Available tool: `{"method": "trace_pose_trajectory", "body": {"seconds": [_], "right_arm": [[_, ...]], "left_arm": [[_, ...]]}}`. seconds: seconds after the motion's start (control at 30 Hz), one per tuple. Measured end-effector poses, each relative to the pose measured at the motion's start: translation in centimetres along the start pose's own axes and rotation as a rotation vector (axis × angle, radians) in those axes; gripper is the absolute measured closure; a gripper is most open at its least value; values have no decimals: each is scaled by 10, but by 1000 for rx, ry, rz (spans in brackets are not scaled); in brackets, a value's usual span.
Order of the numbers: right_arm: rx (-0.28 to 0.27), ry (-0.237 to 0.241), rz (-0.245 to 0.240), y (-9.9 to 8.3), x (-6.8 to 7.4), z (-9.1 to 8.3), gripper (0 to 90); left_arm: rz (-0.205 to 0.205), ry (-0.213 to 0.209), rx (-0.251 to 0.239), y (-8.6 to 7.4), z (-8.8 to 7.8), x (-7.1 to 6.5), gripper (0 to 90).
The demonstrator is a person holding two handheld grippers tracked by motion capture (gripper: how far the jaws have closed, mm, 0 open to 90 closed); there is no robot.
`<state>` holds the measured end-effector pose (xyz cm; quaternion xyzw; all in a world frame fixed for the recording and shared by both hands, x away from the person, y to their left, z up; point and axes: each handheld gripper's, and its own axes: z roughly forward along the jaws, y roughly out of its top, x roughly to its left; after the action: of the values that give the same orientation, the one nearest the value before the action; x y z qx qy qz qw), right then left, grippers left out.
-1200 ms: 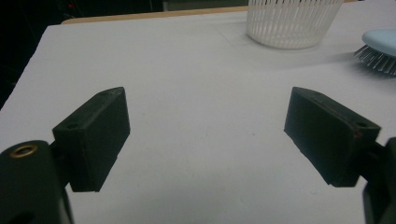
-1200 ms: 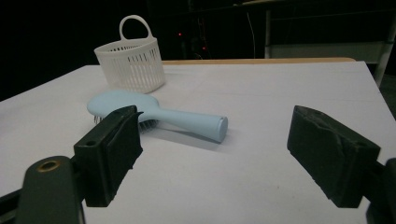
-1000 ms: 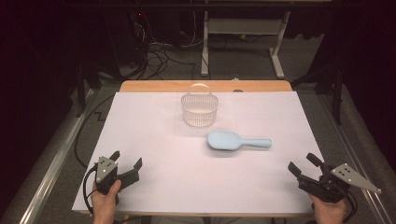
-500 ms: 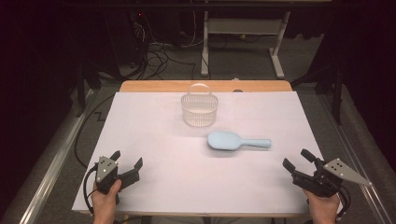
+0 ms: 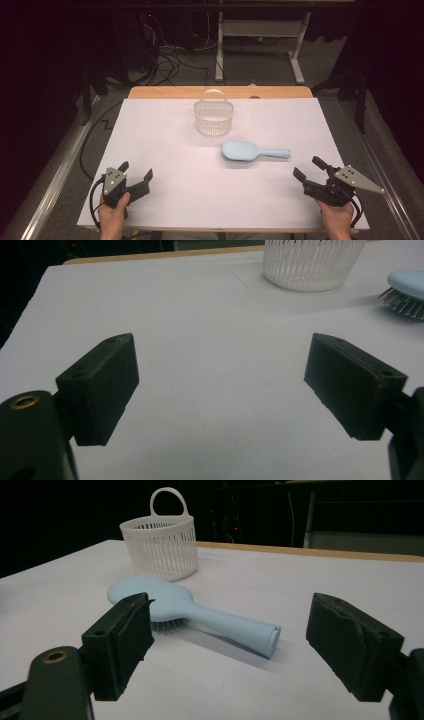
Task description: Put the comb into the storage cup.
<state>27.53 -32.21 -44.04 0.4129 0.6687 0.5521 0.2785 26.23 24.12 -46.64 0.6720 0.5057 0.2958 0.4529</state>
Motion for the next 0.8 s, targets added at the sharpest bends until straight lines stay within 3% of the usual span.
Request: {"method": "trace_pose_trajectory", "body": {"seconds": [0.8], "right_arm": [[9, 31, 2, 3, 9, 18, 201]], "left_arm": [[2, -6, 3, 0, 0, -1, 150]]}}
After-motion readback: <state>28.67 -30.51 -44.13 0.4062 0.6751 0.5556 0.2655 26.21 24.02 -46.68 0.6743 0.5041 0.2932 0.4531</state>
